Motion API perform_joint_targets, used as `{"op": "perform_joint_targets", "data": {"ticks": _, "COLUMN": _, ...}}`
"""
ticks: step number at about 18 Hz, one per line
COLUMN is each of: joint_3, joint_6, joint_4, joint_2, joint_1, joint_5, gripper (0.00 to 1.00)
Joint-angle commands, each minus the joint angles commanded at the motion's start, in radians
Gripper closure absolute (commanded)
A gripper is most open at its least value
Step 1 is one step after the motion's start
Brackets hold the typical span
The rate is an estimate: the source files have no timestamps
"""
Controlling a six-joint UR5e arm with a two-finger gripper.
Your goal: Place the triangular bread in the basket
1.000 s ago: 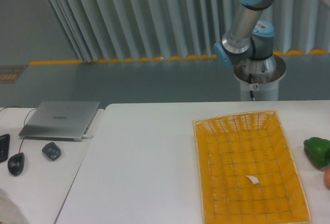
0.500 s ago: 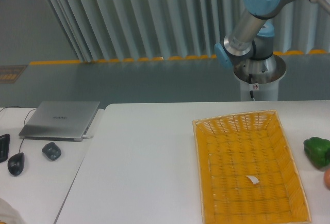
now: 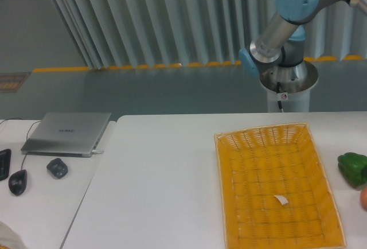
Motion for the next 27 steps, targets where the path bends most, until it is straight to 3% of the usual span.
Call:
{"op": "perform_joint_targets", "data": {"ticks": 1, "joint_3": 0.000, "joint_6": 0.020, "joint_4": 0.000, "joint_2": -0.002, "joint_1": 0.000, "joint_5": 0.002, "gripper": 0.13}}
{"op": "perform_joint_targets", "data": {"ticks": 2, "joint_3": -0.002, "joint_6": 0.043, "joint_4": 0.000, "joint_2": -0.003, "joint_1": 0.000, "joint_5": 0.003, "gripper": 0.35}}
{"op": "perform_joint_targets", "data": {"ticks": 4, "joint_3": -0.003, "joint_6": 0.046, "joint_4": 0.000, "joint_2": -0.003, "joint_1": 0.000, "joint_5": 0.003, "gripper": 0.37}}
{"op": "perform_joint_targets", "data": {"ticks": 6, "joint_3": -0.003, "joint_6": 0.046, "joint_4": -0.002, "joint_2": -0.005, "joint_1": 0.000, "joint_5": 0.005, "gripper": 0.60}}
{"op": "perform_joint_targets", "data": {"ticks": 7, "joint_3": -0.003, "joint_6": 0.046, "joint_4": -0.002, "joint_2": -0.005, "joint_1": -0.001, "joint_5": 0.005, "gripper": 0.67}}
{"op": "perform_joint_targets", "data": {"ticks": 12, "joint_3": -0.003, "joint_6": 0.048, "joint_4": -0.002, "joint_2": 0.003, "joint_1": -0.001, "joint_5": 0.006, "gripper": 0.69}}
{"op": "perform_joint_targets", "data": {"ticks": 16, "joint_3": -0.014, "joint_6": 0.048, "joint_4": -0.014, "joint_2": 0.052, "joint_1": 0.000, "joint_5": 0.006, "gripper": 0.69}}
{"op": "perform_joint_targets", "data": {"ticks": 18, "joint_3": -0.037, "joint_6": 0.048, "joint_4": -0.017, "joint_2": 0.093, "joint_1": 0.000, "joint_5": 0.005, "gripper": 0.69}}
{"op": "perform_joint_targets", "data": {"ticks": 23, "joint_3": -0.115, "joint_6": -0.001, "joint_4": -0.110, "joint_2": 0.245, "joint_1": -0.038, "joint_5": -0.027, "gripper": 0.68}}
{"op": "perform_joint_targets", "data": {"ticks": 25, "joint_3": -0.161, "joint_6": -0.126, "joint_4": -0.150, "joint_2": 0.314, "joint_1": -0.095, "joint_5": -0.064, "gripper": 0.68}}
{"op": "perform_joint_targets", "data": {"ticks": 27, "joint_3": -0.193, "joint_6": -0.237, "joint_4": -0.150, "joint_2": 0.357, "joint_1": -0.165, "joint_5": -0.066, "gripper": 0.68}}
